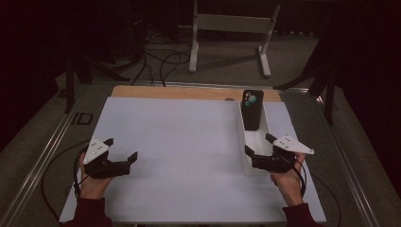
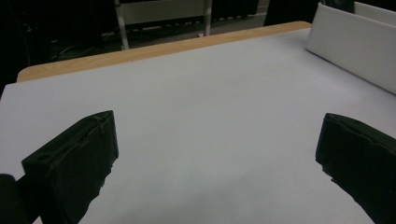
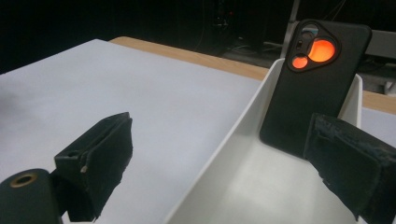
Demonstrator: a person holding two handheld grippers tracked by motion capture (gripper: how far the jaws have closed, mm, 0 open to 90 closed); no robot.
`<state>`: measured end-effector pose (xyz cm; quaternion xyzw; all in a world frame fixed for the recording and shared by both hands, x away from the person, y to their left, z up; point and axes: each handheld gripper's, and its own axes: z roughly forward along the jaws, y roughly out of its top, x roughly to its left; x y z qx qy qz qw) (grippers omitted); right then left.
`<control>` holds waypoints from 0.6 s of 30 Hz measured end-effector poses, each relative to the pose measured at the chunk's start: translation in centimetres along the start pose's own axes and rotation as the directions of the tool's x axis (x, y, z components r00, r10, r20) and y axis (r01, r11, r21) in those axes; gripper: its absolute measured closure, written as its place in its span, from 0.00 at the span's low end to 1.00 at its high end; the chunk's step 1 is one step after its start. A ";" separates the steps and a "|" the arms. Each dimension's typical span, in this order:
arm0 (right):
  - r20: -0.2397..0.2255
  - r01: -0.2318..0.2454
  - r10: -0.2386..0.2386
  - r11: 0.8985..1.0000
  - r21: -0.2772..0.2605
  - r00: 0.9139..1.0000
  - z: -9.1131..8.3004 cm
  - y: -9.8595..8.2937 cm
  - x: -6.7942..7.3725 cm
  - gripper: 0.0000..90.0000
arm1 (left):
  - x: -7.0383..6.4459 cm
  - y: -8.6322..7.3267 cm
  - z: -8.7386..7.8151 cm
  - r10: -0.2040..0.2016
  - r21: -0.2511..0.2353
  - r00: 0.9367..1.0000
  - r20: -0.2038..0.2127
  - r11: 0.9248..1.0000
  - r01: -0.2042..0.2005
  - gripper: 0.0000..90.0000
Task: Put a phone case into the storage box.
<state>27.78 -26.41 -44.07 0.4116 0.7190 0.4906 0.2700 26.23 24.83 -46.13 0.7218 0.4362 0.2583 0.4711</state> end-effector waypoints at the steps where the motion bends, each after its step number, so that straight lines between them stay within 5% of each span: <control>1: -0.010 0.001 -0.001 1.000 -0.002 1.000 -0.2 -0.2 0.0 0.08 | 0.0 0.0 -0.1 0.005 -0.004 1.000 0.004 1.000 -0.005 0.00; 18: -0.047 -0.001 -0.003 0.997 -0.071 0.999 -2.0 -3.4 0.5 0.09 | -0.4 0.0 -0.9 0.035 -0.049 0.999 0.034 0.998 -0.034 0.00</control>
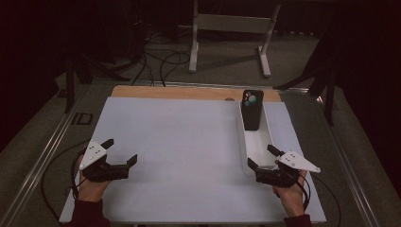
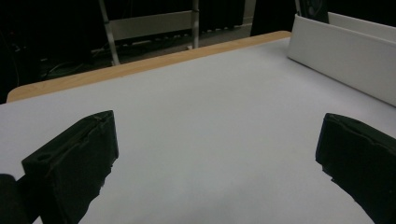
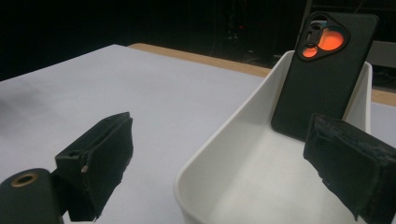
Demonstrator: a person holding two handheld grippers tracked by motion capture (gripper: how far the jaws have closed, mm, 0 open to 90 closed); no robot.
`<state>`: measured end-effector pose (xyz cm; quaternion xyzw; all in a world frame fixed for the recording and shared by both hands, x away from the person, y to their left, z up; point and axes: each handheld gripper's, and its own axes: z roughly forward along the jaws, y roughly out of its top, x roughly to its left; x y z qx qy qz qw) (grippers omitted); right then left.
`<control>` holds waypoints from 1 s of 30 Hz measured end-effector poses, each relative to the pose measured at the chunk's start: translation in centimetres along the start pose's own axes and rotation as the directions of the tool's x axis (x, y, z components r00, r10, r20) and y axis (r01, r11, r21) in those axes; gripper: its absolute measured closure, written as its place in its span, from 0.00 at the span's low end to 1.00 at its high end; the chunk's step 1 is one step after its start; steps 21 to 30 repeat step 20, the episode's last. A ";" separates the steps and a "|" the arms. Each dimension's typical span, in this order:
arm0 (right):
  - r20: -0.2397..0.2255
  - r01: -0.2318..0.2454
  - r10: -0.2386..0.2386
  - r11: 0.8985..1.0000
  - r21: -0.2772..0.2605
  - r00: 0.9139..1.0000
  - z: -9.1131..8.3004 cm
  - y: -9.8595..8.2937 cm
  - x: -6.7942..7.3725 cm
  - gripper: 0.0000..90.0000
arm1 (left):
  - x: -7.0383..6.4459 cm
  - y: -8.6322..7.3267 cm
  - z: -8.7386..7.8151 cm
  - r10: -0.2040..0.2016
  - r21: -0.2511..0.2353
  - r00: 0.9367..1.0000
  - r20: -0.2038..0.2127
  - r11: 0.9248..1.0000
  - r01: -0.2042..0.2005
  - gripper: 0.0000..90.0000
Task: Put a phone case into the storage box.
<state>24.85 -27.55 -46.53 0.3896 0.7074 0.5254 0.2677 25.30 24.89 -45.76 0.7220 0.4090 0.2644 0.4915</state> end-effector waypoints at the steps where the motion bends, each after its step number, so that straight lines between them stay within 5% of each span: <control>1: 0.003 0.005 -0.005 1.000 0.000 1.000 0.0 -0.1 0.0 0.09 | 0.0 0.0 0.0 0.003 -0.001 1.000 0.003 1.000 -0.003 0.00; 30: -0.001 -0.007 0.007 1.000 -0.026 1.000 -0.4 -0.5 0.1 0.09 | -0.4 -0.5 -0.2 0.010 -0.001 1.000 0.006 1.000 -0.010 0.00</control>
